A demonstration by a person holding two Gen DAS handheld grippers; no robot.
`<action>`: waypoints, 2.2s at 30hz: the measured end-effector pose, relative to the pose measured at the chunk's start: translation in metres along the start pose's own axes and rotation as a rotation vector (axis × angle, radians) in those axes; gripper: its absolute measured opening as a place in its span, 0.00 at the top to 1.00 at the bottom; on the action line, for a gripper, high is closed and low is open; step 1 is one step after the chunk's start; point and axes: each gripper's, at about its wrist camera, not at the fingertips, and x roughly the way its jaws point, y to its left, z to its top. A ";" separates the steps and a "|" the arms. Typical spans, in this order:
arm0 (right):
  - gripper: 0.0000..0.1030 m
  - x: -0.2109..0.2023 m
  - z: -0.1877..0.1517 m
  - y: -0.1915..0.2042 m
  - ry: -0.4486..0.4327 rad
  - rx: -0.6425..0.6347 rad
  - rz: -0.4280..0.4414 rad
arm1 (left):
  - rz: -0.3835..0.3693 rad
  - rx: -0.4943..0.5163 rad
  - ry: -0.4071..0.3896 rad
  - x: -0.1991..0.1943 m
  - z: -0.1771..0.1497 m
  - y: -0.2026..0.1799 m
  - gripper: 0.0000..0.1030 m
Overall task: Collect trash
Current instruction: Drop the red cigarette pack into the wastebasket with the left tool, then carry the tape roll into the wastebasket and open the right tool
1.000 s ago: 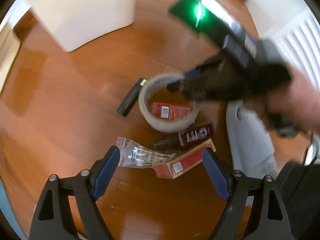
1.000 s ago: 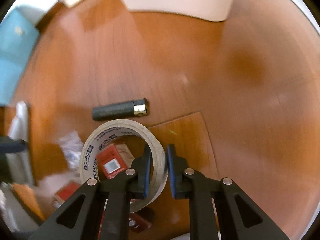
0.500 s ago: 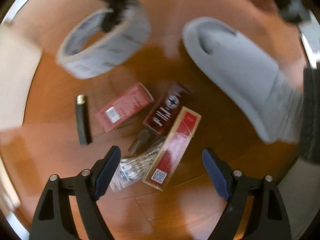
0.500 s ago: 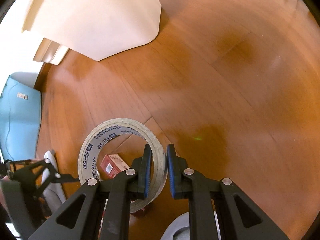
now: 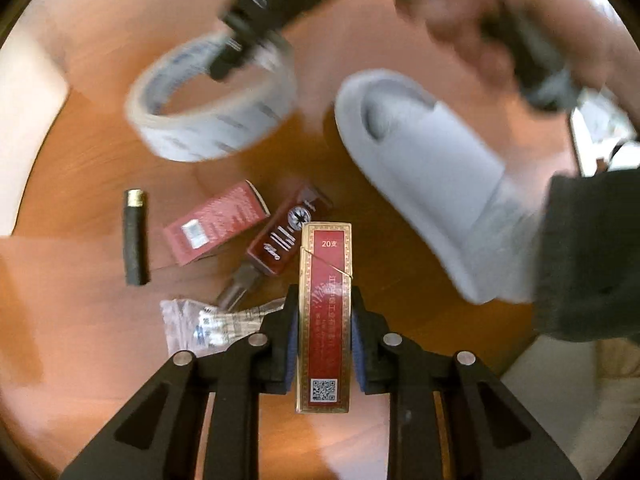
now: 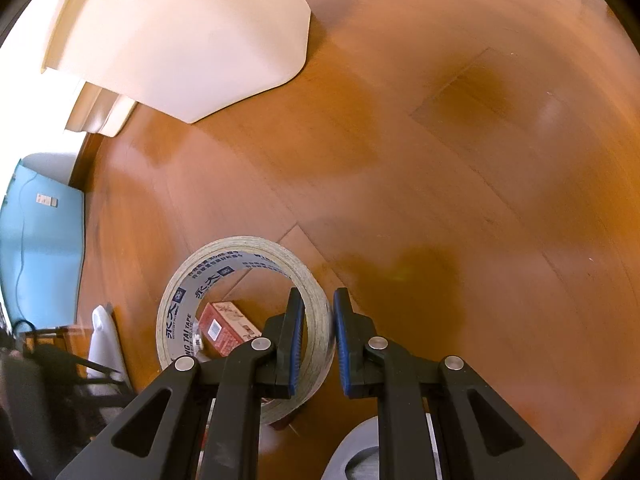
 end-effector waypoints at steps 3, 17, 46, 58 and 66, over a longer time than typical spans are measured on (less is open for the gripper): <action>0.85 0.002 0.000 0.003 -0.005 0.005 0.000 | -0.034 -0.028 -0.042 -0.038 0.004 0.012 0.80; 0.85 0.001 -0.002 0.005 -0.022 0.020 0.018 | 0.254 -0.372 -0.517 -0.310 0.106 0.201 0.79; 0.85 -0.122 0.053 0.005 -0.305 -0.001 0.026 | 0.356 -0.748 -0.609 -0.278 0.063 0.240 0.26; 0.85 -0.234 0.180 0.121 -0.635 -0.286 0.033 | 0.236 -1.063 -0.776 -0.218 -0.037 0.159 0.16; 0.84 -0.129 0.269 0.206 -0.423 -0.437 -0.140 | 0.235 -1.171 -0.634 -0.165 -0.070 0.151 0.16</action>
